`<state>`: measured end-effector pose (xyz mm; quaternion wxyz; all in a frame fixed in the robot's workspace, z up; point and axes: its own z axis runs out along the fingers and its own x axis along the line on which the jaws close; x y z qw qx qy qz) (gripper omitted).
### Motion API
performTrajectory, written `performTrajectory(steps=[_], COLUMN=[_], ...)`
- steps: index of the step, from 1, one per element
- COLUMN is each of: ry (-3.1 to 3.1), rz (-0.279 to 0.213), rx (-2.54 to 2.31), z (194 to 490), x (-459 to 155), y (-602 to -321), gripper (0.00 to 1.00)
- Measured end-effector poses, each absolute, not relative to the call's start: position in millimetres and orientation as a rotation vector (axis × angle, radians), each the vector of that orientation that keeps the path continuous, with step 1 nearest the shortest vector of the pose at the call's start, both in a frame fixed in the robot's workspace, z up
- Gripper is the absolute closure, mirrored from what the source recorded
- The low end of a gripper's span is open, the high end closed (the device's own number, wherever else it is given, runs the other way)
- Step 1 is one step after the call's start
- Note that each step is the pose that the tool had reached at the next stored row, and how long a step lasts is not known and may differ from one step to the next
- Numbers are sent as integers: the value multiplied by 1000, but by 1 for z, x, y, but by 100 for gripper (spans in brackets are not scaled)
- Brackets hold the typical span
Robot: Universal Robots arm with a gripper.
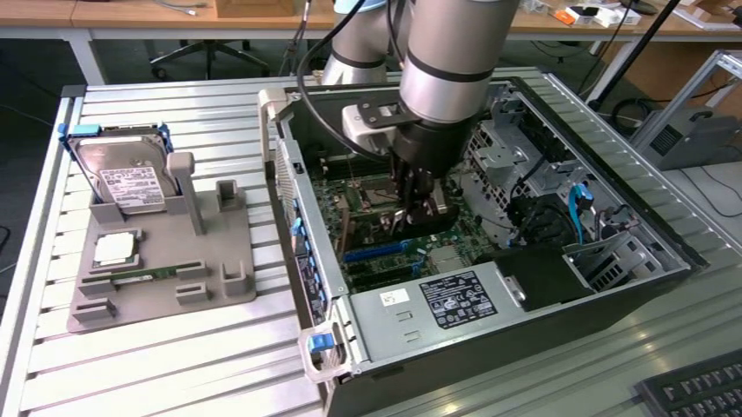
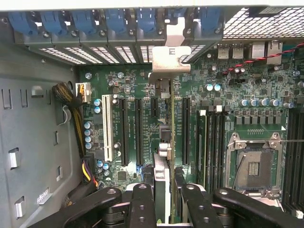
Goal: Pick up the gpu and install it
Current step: 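Insert the gpu into the slot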
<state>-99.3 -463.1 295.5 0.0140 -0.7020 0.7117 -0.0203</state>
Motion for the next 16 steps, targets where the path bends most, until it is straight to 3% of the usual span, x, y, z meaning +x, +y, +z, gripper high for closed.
performTrajectory(steps=[16], ry=[2218], rz=[-68], rx=[-2188], z=[290], x=[-104], y=[-462], gripper=[73])
